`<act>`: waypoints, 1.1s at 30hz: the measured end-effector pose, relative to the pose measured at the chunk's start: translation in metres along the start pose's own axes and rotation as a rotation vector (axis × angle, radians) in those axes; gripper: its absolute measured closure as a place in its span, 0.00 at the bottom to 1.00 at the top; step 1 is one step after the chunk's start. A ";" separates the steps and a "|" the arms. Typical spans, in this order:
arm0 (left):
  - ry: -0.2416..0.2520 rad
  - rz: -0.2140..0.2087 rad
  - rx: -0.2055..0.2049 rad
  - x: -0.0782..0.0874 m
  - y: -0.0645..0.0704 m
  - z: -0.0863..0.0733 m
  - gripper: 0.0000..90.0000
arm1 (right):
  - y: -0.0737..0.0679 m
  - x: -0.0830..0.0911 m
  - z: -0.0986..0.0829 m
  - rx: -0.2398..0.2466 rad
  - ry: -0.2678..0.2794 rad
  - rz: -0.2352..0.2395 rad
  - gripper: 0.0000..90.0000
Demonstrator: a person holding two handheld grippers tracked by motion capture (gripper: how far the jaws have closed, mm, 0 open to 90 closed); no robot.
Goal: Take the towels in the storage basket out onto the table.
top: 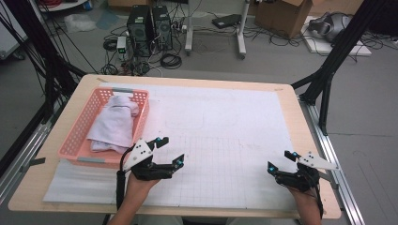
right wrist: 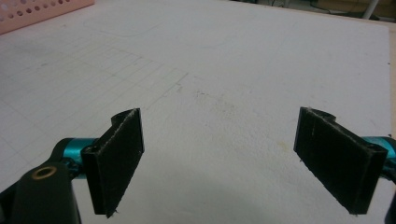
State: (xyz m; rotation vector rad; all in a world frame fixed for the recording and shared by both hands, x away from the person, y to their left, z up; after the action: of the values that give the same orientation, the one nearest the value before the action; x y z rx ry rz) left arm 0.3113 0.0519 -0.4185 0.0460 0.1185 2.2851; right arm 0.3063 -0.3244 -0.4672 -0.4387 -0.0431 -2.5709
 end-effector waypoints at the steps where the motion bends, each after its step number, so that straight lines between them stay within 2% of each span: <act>1: 0.003 0.002 -0.002 0.001 -0.001 0.002 0.19 | 0.000 0.000 0.000 0.003 0.000 -0.001 0.16; 13: 0.053 0.024 -0.016 0.024 -0.011 0.050 0.19 | -0.008 0.001 0.006 0.008 0.011 -0.001 0.16; 18: 0.058 0.043 -0.025 0.033 -0.024 0.068 0.18 | -0.008 0.004 0.005 0.008 0.013 -0.005 0.16; 22: 0.078 0.058 -0.016 0.043 -0.041 0.084 0.18 | -0.007 0.006 0.005 0.001 0.017 -0.010 0.16; 28: 0.056 0.123 -0.035 0.060 -0.078 0.097 0.18 | -0.007 0.010 0.004 -0.007 0.011 -0.013 0.16; 33: 0.034 0.167 0.006 0.070 -0.113 0.095 0.18 | -0.007 0.010 0.003 0.000 0.010 -0.013 0.16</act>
State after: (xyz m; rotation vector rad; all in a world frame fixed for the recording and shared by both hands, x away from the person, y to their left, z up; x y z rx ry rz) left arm 0.3566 0.1850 -0.3361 0.0204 0.1441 2.4531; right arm 0.2957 -0.3226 -0.4605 -0.4271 -0.0428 -2.5857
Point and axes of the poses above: each handheld gripper's, and its own axes: x roughly backward along the jaws, z roughly out of its top, y roughly to its right, the point moved 8 cm from there along -x, roughly forward along the jaws, and after that the axes turned 7 degrees about y, right-handed, at the moved point
